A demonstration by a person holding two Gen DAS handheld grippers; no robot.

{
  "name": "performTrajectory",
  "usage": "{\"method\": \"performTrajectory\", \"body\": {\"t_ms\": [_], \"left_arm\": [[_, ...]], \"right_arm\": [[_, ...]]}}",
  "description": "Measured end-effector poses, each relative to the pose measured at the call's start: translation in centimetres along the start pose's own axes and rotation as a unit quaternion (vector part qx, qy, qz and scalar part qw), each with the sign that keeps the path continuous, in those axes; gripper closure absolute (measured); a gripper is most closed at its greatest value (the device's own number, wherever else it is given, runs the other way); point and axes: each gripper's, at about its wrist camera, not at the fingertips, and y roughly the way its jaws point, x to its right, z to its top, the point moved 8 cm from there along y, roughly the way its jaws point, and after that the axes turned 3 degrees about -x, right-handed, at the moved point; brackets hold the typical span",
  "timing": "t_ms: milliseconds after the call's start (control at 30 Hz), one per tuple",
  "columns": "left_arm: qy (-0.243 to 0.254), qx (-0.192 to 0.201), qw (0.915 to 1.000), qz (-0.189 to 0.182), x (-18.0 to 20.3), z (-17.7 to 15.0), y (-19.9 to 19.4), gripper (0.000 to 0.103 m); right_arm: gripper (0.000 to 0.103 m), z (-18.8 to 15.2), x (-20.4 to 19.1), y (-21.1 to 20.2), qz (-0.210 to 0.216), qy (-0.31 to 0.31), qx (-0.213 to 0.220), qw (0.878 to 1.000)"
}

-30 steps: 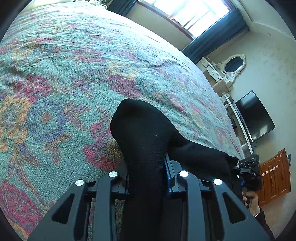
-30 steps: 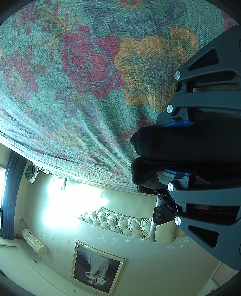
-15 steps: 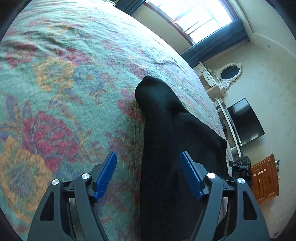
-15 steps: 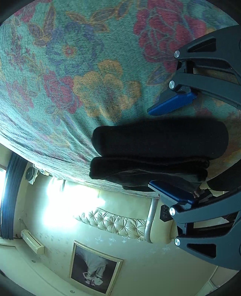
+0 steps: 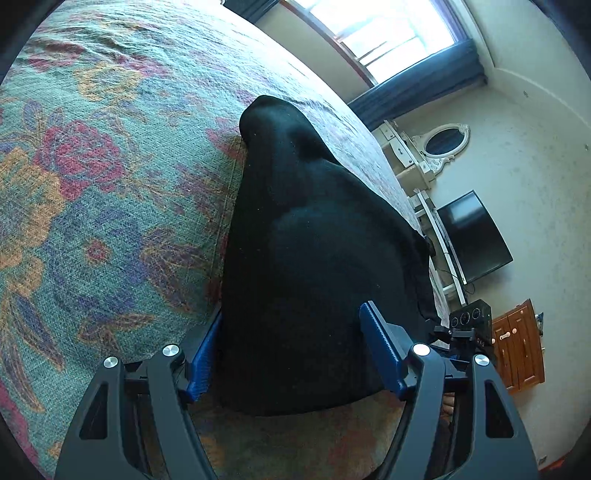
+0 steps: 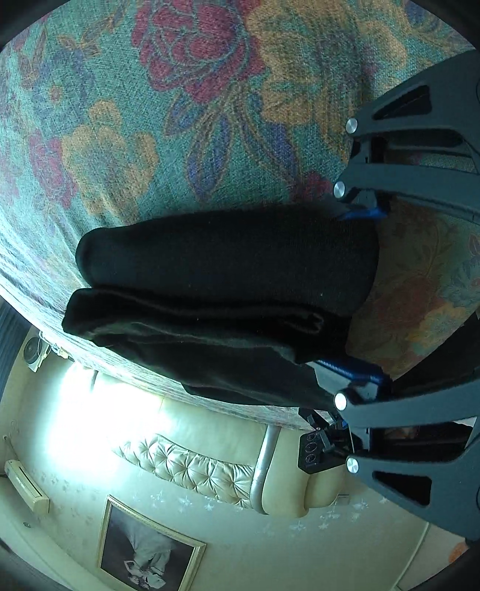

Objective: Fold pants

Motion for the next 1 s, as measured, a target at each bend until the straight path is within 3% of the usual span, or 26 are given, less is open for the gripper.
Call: {"method": "performTrajectory", "body": {"t_ms": [133,233,533,1000], "left_arm": [[-0.030,0.005,0.9995,-0.006,-0.5,0.2,-0.1,0.058],[-0.035,0.003,0.9994,-0.006,-0.8,0.7,-0.2,0.063],[-0.012,-0.001,0.9999,0.007,-0.4,1.1,-0.3,0.064],[0.006,0.004,0.9998,0.017,0.1,0.4,-0.6,0.065]], "right_arm": [[0.063,-0.2,0.2,-0.3,0.021,0.012,0.009,1.000],[0.067,-0.4,0.1,-0.6,0.030,0.013,0.017,0.999],[0.071,-2.0,0.9,-2.4,0.060,0.029,0.035,0.997],[0.071,-2.3,0.8,-2.5,0.062,0.036,0.039,0.997]]}}
